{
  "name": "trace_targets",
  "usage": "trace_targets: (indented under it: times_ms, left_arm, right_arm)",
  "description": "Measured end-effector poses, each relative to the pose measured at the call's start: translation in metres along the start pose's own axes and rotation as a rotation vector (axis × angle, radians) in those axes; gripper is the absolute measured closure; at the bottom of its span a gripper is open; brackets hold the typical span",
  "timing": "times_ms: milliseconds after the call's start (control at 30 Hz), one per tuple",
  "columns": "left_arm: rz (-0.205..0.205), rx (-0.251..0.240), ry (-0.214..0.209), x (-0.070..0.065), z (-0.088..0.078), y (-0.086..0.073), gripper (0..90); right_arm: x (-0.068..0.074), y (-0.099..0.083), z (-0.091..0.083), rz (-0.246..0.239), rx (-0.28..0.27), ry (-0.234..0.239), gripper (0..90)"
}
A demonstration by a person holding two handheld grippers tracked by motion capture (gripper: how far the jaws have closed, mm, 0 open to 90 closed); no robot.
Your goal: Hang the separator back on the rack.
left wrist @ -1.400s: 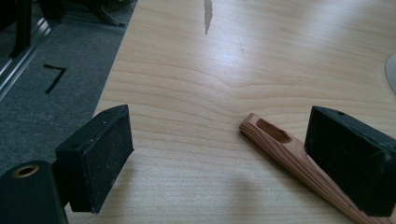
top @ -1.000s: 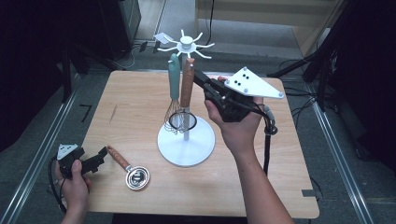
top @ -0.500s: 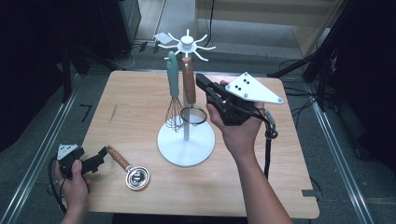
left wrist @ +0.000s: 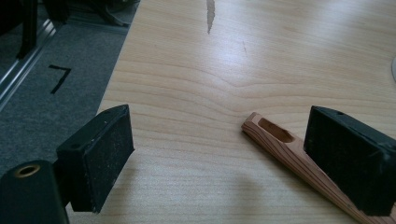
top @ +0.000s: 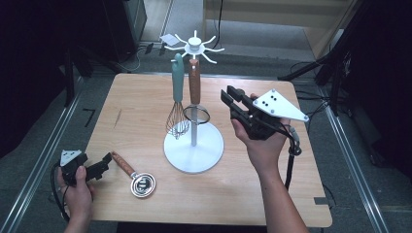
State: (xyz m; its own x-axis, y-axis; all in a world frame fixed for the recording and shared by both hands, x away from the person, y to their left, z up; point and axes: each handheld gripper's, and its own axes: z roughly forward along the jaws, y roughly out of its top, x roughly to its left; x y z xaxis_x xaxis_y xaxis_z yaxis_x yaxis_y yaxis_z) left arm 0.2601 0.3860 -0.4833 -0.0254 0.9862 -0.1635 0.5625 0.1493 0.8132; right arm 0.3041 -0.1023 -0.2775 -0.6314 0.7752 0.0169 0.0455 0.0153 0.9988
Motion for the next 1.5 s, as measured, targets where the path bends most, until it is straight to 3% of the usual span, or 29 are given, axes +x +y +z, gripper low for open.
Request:
trace_targets:
  times_ms: [367, 467, 600, 667, 733, 900, 1000, 1067, 1267, 1400, 1500]
  left_arm:
    - [0.001, -0.022, 0.001, 0.000, -0.002, -0.001, 8.4]
    - [0.021, -0.024, 0.009, -0.002, -0.004, -0.002, 9.5]
    - [0.067, -0.042, 0.031, -0.007, -0.010, -0.002, 20.5]
    - [0.045, -0.037, 0.029, -0.010, -0.013, -0.003, 26.0]
    - [0.051, -0.035, 0.026, -0.015, -0.017, -0.004, 34.3]
    - [0.067, -0.016, -0.076, -0.026, -0.031, -0.011, 66.8]
    - [0.091, 0.036, -0.137, -0.035, -0.038, -0.017, 83.4]
    - [0.106, 0.064, -0.166, -0.039, -0.041, -0.021, 89.9]
    - [0.146, 0.155, -0.267, -0.050, -0.045, -0.031, 90.0]
    - [0.167, 0.177, -0.328, -0.059, -0.045, -0.032, 90.0]
    - [0.173, 0.164, -0.357, -0.062, -0.048, -0.031, 90.0]
  right_arm:
    - [-0.016, -0.039, -0.016, 0.054, 0.055, -0.023, 58.8]
    - [-0.021, -0.054, -0.022, 0.063, 0.077, -0.033, 56.2]
    - [-0.027, -0.073, -0.031, 0.078, 0.105, -0.048, 53.4]
    - [-0.030, -0.082, -0.037, 0.084, 0.120, -0.057, 52.5]
    - [-0.032, -0.093, -0.044, 0.083, 0.139, -0.064, 51.5]
    - [-0.040, -0.124, -0.062, 0.113, 0.199, -0.090, 50.2]
    - [-0.045, -0.145, -0.072, 0.132, 0.239, -0.111, 50.1]
    - [-0.049, -0.156, -0.077, 0.151, 0.266, -0.125, 50.2]
    - [-0.049, -0.184, -0.094, 0.181, 0.323, -0.139, 50.1]
    - [-0.050, -0.197, -0.102, 0.202, 0.351, -0.159, 50.2]
    - [-0.048, -0.200, -0.108, 0.208, 0.354, -0.177, 50.4]
